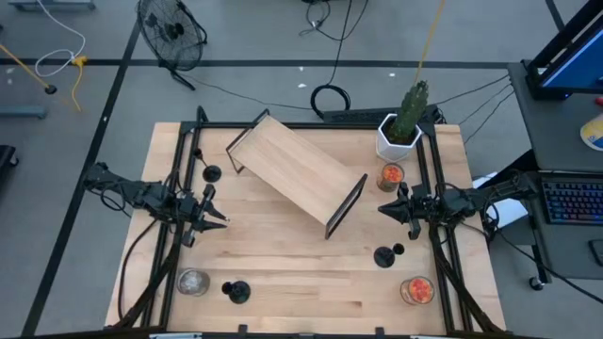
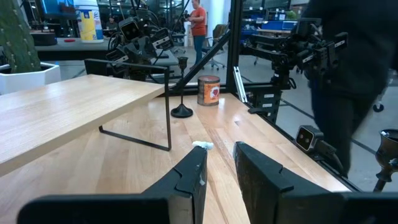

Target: Pick & Place candle stick holders

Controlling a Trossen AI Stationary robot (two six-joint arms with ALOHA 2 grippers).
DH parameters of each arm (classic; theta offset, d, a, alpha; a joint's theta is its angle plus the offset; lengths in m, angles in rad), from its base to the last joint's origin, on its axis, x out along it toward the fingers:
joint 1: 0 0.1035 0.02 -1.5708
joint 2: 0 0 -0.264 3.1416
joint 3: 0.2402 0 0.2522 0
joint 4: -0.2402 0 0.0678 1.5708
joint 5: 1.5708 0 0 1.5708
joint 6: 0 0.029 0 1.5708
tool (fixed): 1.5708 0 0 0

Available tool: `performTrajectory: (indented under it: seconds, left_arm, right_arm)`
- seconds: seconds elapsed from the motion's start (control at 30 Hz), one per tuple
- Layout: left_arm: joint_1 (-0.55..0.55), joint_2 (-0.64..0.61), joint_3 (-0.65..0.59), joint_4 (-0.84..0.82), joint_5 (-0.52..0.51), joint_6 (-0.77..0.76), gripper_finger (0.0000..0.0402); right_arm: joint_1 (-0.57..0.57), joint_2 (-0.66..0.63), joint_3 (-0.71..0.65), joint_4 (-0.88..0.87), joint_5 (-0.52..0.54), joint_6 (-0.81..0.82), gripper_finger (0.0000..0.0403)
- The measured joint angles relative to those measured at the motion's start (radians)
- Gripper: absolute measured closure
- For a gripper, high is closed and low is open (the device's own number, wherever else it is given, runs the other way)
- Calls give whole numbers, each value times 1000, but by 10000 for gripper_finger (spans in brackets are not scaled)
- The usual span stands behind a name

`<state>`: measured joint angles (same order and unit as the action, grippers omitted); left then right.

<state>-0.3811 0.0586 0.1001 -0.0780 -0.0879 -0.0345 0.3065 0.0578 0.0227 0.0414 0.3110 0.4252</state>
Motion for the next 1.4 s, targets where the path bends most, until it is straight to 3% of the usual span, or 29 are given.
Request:
performTrajectory:
  seconds: [0.77, 1.07, 1.3, 1.4]
  left_arm:
    - [0, 0, 0, 0, -3, 13, 314]
    - [0, 0, 0, 98, -209, 177, 314]
    - [1, 0, 0, 205, -256, 188, 314]
    - [2, 0, 0, 331, -385, 193, 314]
  right_arm:
    - [0, 0, 0, 22, 0, 0, 399]
    - [0, 0, 0, 22, 0, 34, 399]
    - [0, 0, 0, 22, 0, 34, 399]
    - [0, 0, 0, 23, 0, 35, 399]
